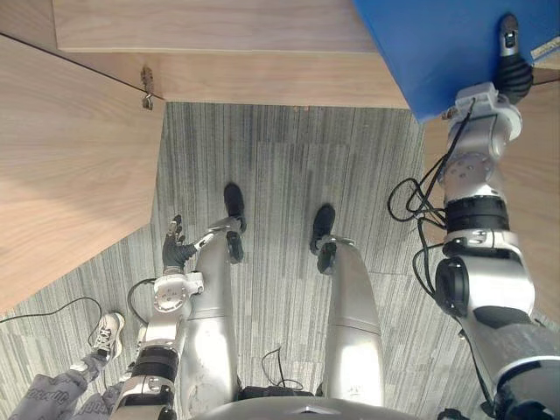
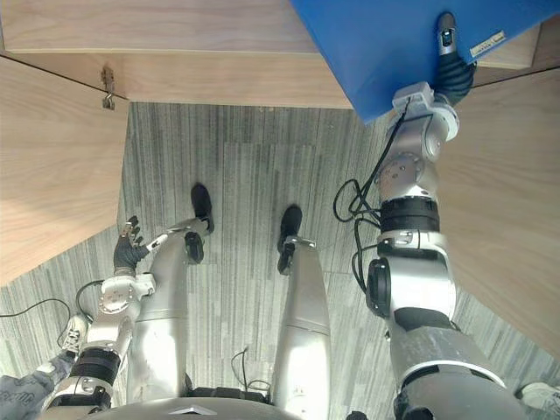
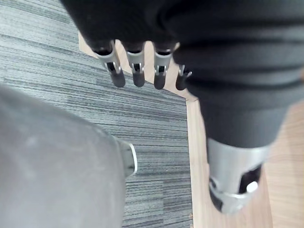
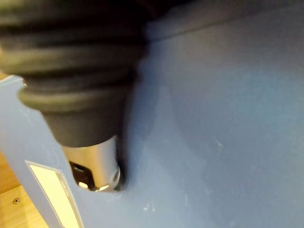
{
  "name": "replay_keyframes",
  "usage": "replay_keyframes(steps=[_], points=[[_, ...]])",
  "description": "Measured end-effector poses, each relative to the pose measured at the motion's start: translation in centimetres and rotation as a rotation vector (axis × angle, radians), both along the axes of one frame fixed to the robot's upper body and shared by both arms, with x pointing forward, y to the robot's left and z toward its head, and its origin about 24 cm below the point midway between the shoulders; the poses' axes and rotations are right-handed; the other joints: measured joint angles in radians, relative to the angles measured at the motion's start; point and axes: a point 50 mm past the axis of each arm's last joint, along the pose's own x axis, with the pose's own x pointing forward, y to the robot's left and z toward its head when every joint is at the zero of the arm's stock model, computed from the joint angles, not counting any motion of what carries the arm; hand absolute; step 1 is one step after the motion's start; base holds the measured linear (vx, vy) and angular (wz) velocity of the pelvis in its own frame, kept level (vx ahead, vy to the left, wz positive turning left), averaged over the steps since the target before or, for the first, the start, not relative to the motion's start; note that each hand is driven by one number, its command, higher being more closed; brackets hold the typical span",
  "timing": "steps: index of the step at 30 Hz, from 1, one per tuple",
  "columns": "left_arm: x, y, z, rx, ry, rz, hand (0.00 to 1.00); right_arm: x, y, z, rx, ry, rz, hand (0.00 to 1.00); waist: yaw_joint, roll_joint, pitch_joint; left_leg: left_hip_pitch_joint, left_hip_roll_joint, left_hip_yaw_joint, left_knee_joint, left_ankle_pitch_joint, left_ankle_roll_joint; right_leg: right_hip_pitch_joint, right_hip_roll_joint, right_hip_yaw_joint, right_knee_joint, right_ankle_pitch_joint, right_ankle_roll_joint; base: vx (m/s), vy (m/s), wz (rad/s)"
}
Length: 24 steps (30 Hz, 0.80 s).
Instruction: Walk over to the cabinet, pick up the folder, carry it to the office cabinet, place the folder inside the office cabinet, then close the office cabinet door
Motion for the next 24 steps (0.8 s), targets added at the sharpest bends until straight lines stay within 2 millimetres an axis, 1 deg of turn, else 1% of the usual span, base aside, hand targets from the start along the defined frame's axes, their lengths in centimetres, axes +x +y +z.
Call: replay_keyframes(steps=[2,6,7,8,9,12,14,18,20,22,24], points=[[0.0,0.0,0.0,0.001,0.001,0.003,0.00,0.0,0.1,0.6,0.006,-0.004,0.003,1.00,0.000,0.000,0.000,0.001,-0.001,0.004,-0.026,0.018,0.005,-0.004,0.000,-0.003,-0.017,0.022,0.008,0.00,0.000,0.00],[0.0,-0.2,0.0,0.003,0.002,0.001,0.00,-0.1,0.1,1.1,0.026,-0.010,-0.012,1.00,0.004,0.001,0.000,0.003,-0.001,0.009,-0.052,0.040,0.003,-0.007,0.002,-0.004,-0.038,0.039,0.007,0.00,0.000,0.00],[0.0,-0.2,0.0,0.003,0.001,0.000,0.00,-0.1,0.1,1.1,0.034,-0.010,-0.015,1.00,0.004,0.001,0.000,0.003,-0.001,0.007,-0.052,0.042,0.001,-0.006,0.002,-0.005,-0.038,0.040,0.007,0.00,0.000,0.00],[0.0,-0.2,0.0,0.003,0.001,0.001,0.00,-0.2,0.2,1.1,0.045,-0.019,-0.014,1.00,0.005,0.001,0.000,0.002,-0.001,0.007,-0.051,0.048,0.009,-0.006,0.002,-0.005,-0.038,0.040,0.007,0.00,0.000,0.00],[0.0,-0.2,0.0,0.003,0.001,0.001,0.00,-0.4,0.4,1.2,0.048,-0.028,-0.011,1.00,0.004,0.001,0.000,0.002,-0.001,0.007,-0.051,0.048,0.009,-0.006,0.002,-0.005,-0.039,0.040,0.007,0.00,0.000,0.00],[0.1,-0.2,0.0,0.002,-0.001,-0.001,0.00,-1.0,1.0,1.8,0.074,-0.096,0.002,1.00,0.006,0.001,0.000,0.002,-0.001,0.000,-0.046,0.049,0.009,-0.001,0.002,-0.014,-0.039,0.039,0.006,0.01,-0.011,0.03],[0.1,-0.4,0.1,0.001,-0.003,-0.005,0.00,-1.3,0.6,1.9,0.099,-0.125,-0.012,1.00,0.012,0.001,-0.001,0.002,-0.001,-0.010,-0.044,0.048,0.009,0.007,0.002,-0.026,-0.039,0.034,0.001,0.02,-0.022,0.09],[0.2,-0.6,0.1,-0.007,-0.007,-0.008,0.00,-1.5,0.0,2.0,0.179,-0.177,0.018,1.00,0.026,0.001,-0.001,0.002,-0.002,-0.019,-0.042,0.047,0.008,0.013,0.001,-0.034,-0.035,0.028,-0.002,0.01,-0.014,0.04],[0.2,-0.6,0.2,-0.007,-0.007,-0.008,0.00,-1.5,0.0,2.1,0.195,-0.188,0.033,1.00,0.026,0.001,-0.001,0.002,-0.002,-0.019,-0.042,0.047,0.007,0.012,0.001,-0.035,-0.033,0.027,-0.003,0.00,0.000,0.00],[0.2,-0.6,0.2,-0.006,-0.006,-0.008,0.00,-1.8,0.2,2.5,0.198,-0.216,0.045,1.00,0.025,0.001,-0.001,0.002,-0.001,-0.019,-0.041,0.047,0.007,0.011,0.001,-0.034,-0.032,0.027,-0.003,0.00,0.000,0.00],[0.2,-0.6,0.1,-0.005,-0.003,-0.007,0.00,-2.4,0.8,3.4,0.196,-0.281,0.060,1.00,0.020,0.001,-0.001,0.002,-0.001,-0.019,-0.040,0.047,0.007,0.011,0.002,-0.033,-0.030,0.027,-0.003,0.00,0.000,0.00]])
